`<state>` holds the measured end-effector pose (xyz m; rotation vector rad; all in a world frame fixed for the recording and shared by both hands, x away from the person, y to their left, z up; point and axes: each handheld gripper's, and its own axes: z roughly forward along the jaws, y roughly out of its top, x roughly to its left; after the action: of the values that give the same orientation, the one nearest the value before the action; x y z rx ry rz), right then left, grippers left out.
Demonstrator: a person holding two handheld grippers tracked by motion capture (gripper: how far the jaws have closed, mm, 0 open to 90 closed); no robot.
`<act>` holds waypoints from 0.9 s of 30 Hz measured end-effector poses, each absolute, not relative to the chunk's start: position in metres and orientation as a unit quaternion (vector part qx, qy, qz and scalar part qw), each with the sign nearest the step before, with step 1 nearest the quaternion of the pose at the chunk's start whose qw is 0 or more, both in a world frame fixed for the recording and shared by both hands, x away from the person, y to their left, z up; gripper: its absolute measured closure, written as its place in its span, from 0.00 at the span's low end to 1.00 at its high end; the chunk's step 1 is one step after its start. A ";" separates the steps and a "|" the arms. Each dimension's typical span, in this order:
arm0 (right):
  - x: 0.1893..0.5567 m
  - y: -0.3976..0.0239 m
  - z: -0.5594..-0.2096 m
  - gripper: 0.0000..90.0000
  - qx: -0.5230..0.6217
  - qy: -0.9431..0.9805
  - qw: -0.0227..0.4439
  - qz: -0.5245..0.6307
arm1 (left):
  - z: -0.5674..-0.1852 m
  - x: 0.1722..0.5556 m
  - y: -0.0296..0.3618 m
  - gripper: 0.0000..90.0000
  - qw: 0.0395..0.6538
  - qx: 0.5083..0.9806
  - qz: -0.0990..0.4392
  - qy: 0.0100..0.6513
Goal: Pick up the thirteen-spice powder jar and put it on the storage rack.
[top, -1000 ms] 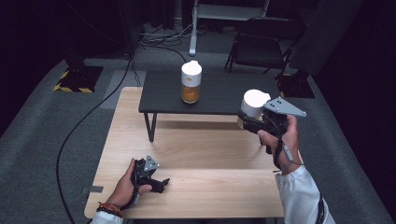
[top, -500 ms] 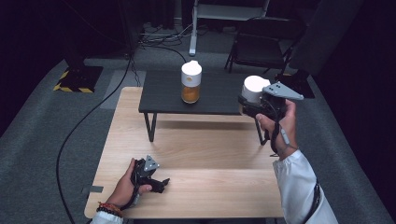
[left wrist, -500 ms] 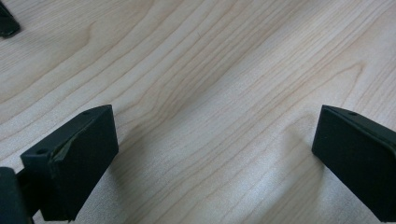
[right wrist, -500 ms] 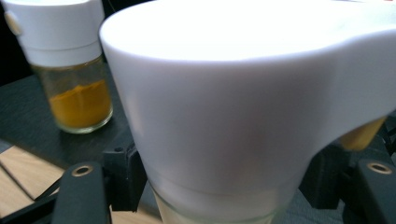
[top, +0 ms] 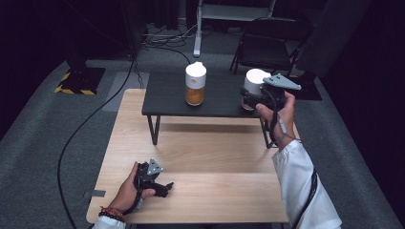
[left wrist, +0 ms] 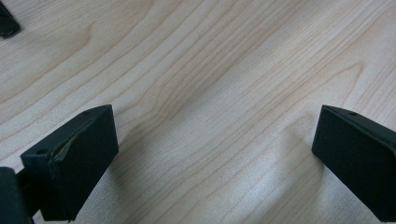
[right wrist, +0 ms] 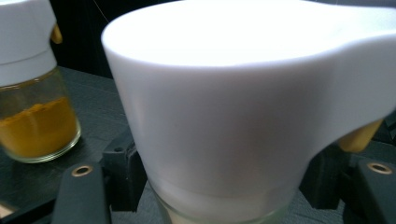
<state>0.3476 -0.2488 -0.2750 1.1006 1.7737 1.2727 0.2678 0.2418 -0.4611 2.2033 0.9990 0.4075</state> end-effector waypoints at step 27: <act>0.365 -0.255 -0.287 0.29 0.442 0.669 0.323 0.502 | -0.461 0.268 0.242 0.00 0.338 0.845 0.156 0.383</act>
<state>0.3647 -0.2546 -0.2872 1.1603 1.7564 1.3169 0.2678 0.2418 -0.4611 2.2027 0.9989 0.4074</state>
